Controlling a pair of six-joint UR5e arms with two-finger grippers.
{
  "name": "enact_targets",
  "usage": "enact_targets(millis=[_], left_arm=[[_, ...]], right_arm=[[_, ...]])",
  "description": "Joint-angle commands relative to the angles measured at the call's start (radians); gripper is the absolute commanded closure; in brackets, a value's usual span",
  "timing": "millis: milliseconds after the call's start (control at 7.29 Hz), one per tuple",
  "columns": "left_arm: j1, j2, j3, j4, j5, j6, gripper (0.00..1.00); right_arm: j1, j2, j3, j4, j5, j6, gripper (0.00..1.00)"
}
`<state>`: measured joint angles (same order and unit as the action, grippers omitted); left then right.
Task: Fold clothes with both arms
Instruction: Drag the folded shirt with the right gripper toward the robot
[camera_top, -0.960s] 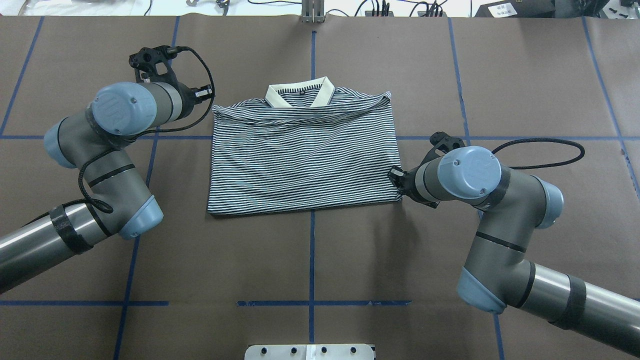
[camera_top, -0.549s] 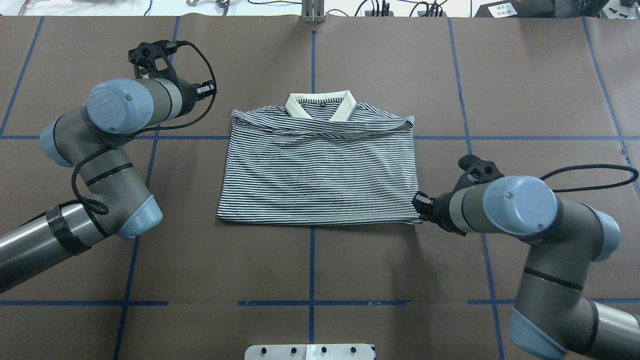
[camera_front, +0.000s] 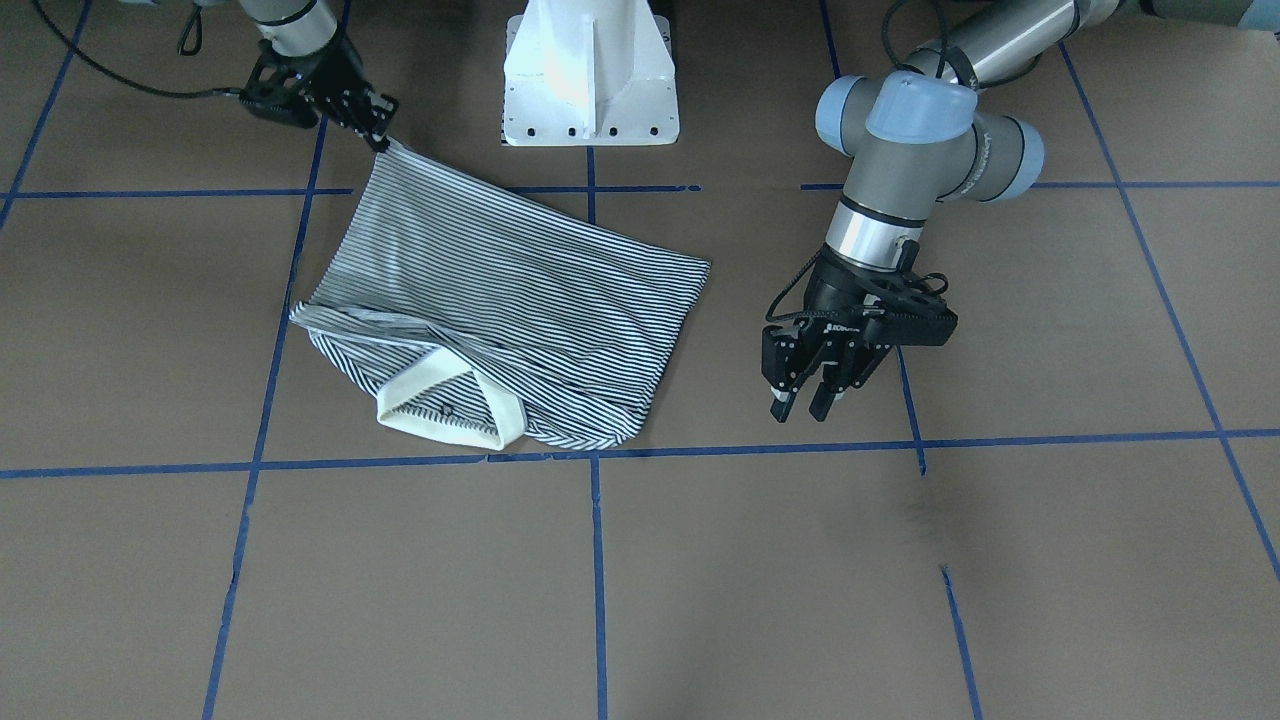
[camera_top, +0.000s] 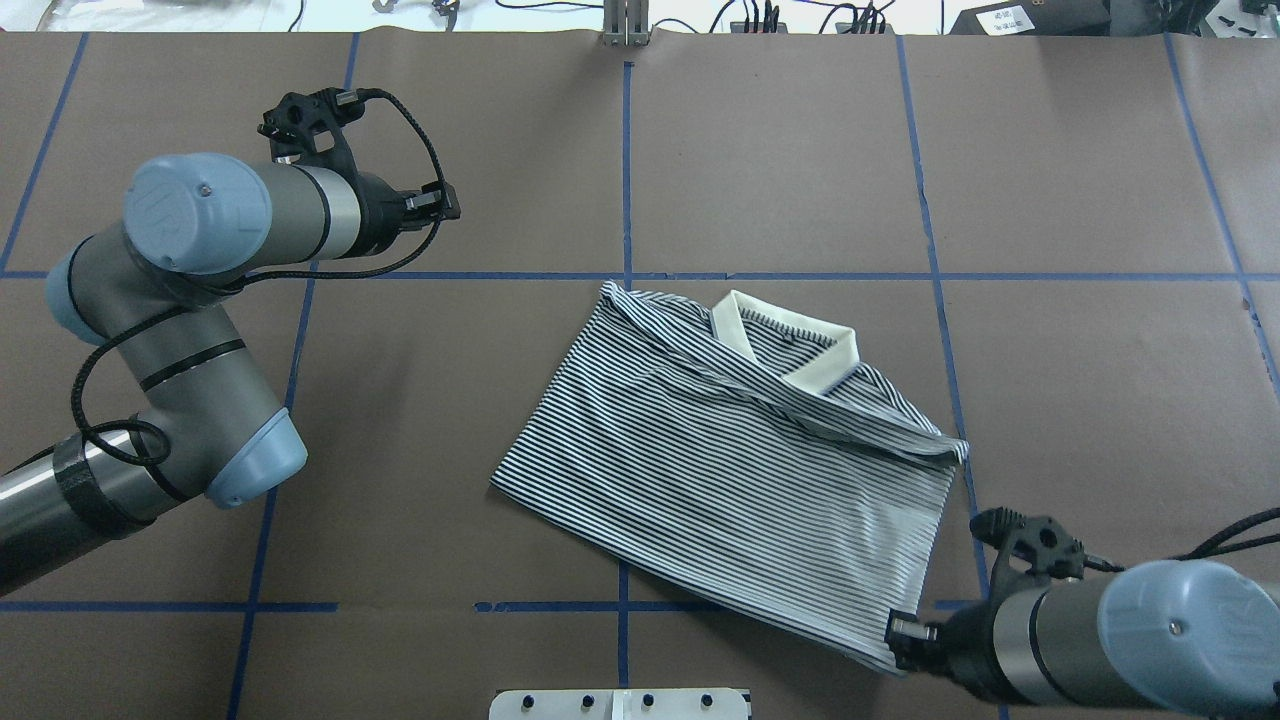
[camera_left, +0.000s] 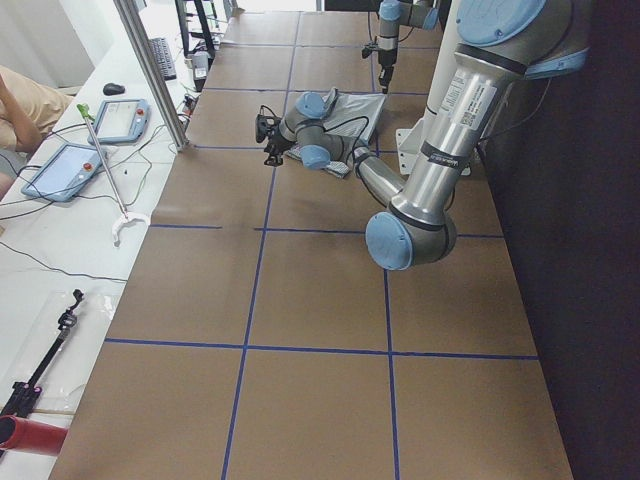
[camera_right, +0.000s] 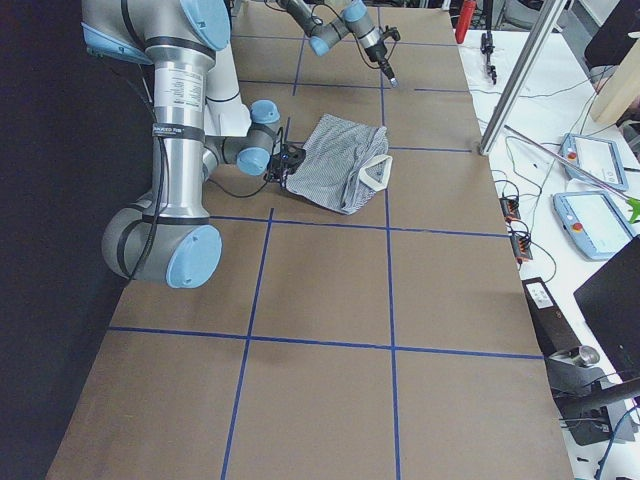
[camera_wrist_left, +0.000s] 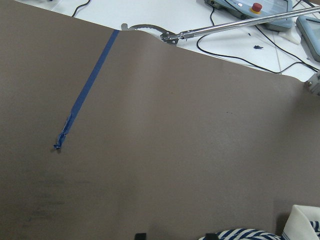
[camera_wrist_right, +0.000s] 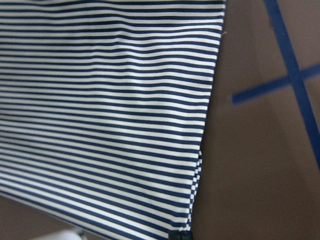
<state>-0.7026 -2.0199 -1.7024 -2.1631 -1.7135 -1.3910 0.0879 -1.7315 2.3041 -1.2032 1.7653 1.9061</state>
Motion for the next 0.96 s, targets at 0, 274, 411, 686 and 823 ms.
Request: enact_targets(millis=[0, 274, 411, 686, 823], left_arm=[[0.027, 0.015, -0.049, -0.001, -0.234, -0.084, 0.45], [0.089, 0.017, -0.049, 0.002, -0.281, -0.122, 0.43], [0.09, 0.018, -0.052, 0.0, -0.303, -0.143, 0.39], [0.199, 0.015, -0.063, 0.002, -0.293, -0.36, 0.38], [0.269, 0.02, -0.062, 0.018, -0.257, -0.402, 0.38]], right_arm=[[-0.173, -0.048, 0.04, 0.001, 0.022, 0.054, 0.04], [-0.051, -0.04, 0.041, 0.001, 0.02, 0.123, 0.0], [0.081, -0.01, 0.034, 0.002, 0.023, 0.116, 0.0], [0.291, 0.079, -0.046, 0.011, 0.037, -0.024, 0.0], [0.399, 0.125, -0.096, 0.014, 0.071, -0.077, 0.0]])
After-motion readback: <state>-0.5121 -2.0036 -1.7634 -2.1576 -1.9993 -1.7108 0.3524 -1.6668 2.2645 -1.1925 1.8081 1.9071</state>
